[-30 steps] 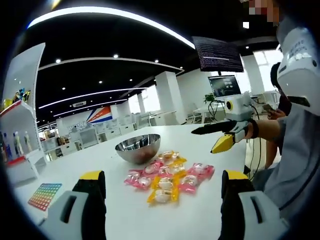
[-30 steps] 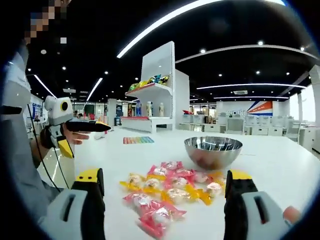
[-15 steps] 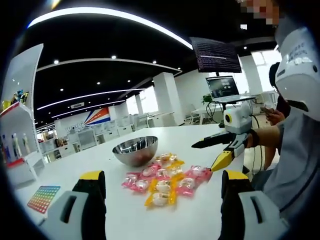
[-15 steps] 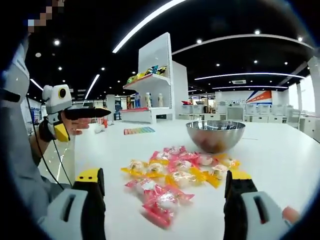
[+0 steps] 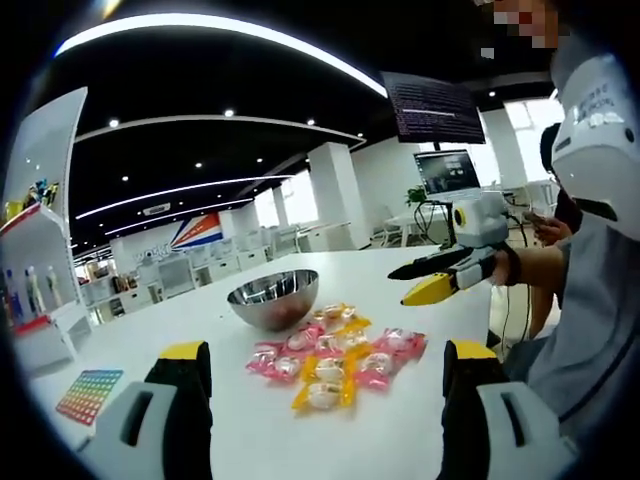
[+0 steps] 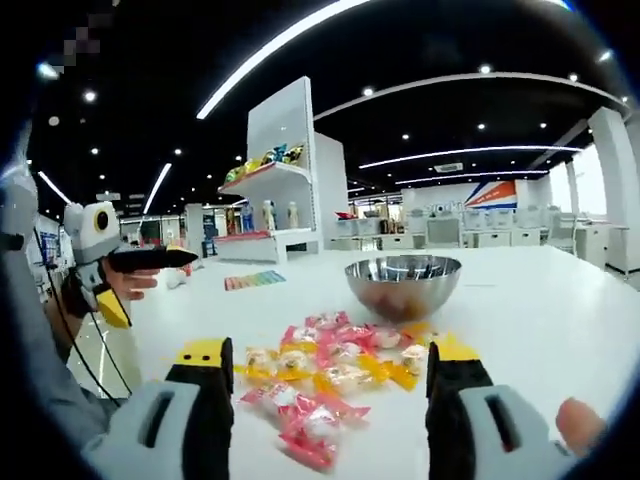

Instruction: Pick up the marshmallows scattered on the table and place them into the bowl on the table

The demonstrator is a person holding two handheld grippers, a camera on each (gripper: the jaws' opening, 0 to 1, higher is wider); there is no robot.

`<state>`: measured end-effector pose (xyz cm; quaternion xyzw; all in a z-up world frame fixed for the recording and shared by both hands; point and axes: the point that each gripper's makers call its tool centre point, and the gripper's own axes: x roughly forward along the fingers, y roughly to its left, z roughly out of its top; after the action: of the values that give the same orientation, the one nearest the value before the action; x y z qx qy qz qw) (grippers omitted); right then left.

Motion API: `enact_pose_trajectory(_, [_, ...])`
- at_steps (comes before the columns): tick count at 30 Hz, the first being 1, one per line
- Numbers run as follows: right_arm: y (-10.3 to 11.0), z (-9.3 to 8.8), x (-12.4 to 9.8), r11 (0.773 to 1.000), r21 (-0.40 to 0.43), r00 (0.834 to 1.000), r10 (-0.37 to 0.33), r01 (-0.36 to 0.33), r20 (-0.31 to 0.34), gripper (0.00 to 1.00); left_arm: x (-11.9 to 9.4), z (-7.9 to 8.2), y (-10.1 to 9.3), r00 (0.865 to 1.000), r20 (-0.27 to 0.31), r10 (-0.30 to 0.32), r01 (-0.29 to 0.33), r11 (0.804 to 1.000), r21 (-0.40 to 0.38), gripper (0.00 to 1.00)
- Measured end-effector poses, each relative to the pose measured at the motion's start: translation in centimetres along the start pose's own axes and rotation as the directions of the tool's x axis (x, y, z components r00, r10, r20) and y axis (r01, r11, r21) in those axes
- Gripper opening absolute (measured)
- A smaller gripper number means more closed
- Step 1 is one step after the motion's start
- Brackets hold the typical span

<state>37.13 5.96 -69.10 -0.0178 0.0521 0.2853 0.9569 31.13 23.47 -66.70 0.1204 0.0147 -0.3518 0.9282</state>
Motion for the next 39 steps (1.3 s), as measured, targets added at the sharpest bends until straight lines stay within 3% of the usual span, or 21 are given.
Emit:
enact_pose_trajectory(2, [-0.3,0.8,0.0,0.998,-0.063,0.999,-0.03,0.029,-0.024,0.73,0.1,0.0,0.0,1.0,0.0,0.001,-0.001,1.0,0.001,0.95])
enact_pose_trajectory(5, [-0.3,2.3,0.3,0.996,-0.041,0.994,-0.079,0.082,0.072,0.67,0.2,-0.2,-0.1,1.0,-0.007,0.003,-0.003,1.0,0.002,0.95])
enact_pose_trajectory(8, [-1.3,0.4,0.5,0.979,-0.055,0.98,-0.196,0.197,0.022,0.6,0.0,-0.4,-0.3,1.0,0.0,0.008,-0.008,1.0,-0.005,0.95])
enact_pose_trajectory(10, [-0.4,-0.7,1.0,0.98,-0.073,0.983,-0.185,0.185,0.006,0.58,-0.3,-0.6,-0.2,1.0,-0.005,0.011,-0.011,1.0,-0.008,0.95])
enact_pose_trajectory(13, [0.5,-3.2,1.5,0.979,-0.114,0.981,-0.18,0.171,-0.068,0.55,-0.6,-0.9,0.0,1.0,-0.017,0.019,-0.019,1.0,-0.003,0.95])
enact_pose_trajectory(16, [0.6,-4.5,1.9,0.973,-0.137,0.977,-0.196,0.183,-0.085,0.46,-0.8,-0.9,0.3,0.999,-0.019,0.026,-0.026,1.0,-0.001,0.95])
enact_pose_trajectory(20, [0.6,-6.6,2.2,0.973,-0.143,0.971,-0.201,0.182,-0.13,0.44,-0.9,-1.1,0.5,0.999,-0.027,0.032,-0.032,0.999,0.007,0.95])
enact_pose_trajectory(26, [0.8,-7.8,2.0,0.97,-0.156,0.964,-0.211,0.186,-0.159,0.39,-0.6,-1.4,0.5,0.999,-0.038,0.035,-0.034,0.999,0.03,0.95])
enact_pose_trajectory(39, [1.0,-8.3,1.6,0.977,-0.131,0.962,-0.194,0.171,-0.193,0.24,-0.4,-1.5,0.4,0.999,-0.035,0.03,-0.029,0.999,0.025,0.95])
